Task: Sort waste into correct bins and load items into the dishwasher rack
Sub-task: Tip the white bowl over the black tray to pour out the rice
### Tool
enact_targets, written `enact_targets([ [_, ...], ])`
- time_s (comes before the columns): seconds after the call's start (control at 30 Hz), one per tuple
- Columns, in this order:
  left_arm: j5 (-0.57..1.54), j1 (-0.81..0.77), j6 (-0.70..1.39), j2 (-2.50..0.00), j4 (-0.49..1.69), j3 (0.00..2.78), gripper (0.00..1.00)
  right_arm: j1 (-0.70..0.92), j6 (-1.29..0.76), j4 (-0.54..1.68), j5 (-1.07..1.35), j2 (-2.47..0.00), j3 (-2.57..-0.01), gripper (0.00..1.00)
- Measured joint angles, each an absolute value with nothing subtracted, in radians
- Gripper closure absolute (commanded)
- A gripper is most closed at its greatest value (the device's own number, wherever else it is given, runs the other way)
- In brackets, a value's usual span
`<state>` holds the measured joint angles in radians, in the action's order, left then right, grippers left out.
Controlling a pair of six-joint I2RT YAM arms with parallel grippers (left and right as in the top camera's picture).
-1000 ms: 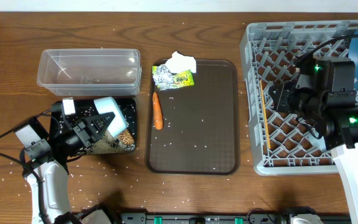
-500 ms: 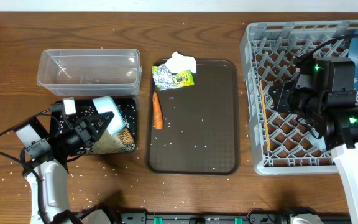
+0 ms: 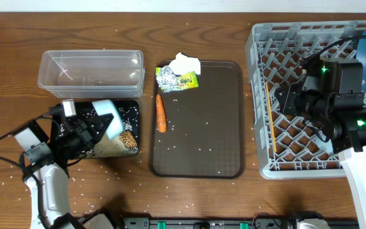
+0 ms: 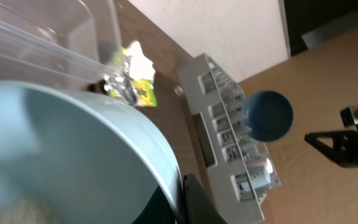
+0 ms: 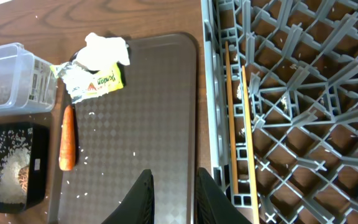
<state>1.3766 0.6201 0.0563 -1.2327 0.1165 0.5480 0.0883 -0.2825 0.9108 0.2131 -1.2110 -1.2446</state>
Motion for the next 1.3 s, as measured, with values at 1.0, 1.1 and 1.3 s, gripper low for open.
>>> enact_targets([
  [1.0,1.457,0.572,0.009,-1.25,0.096,0.547,0.94,0.088,-0.282,0.896,0.233,-1.211,-1.245,0.84],
  [1.1,1.475,0.548,0.049,-1.246,0.05,0.547,0.94,0.088,-0.282,0.894,0.236,-1.21,-1.245,0.84],
  [1.3,1.491,0.545,0.105,-1.216,-0.01,0.547,0.94,0.088,-0.282,0.89,0.239,-1.192,-1.245,0.84],
])
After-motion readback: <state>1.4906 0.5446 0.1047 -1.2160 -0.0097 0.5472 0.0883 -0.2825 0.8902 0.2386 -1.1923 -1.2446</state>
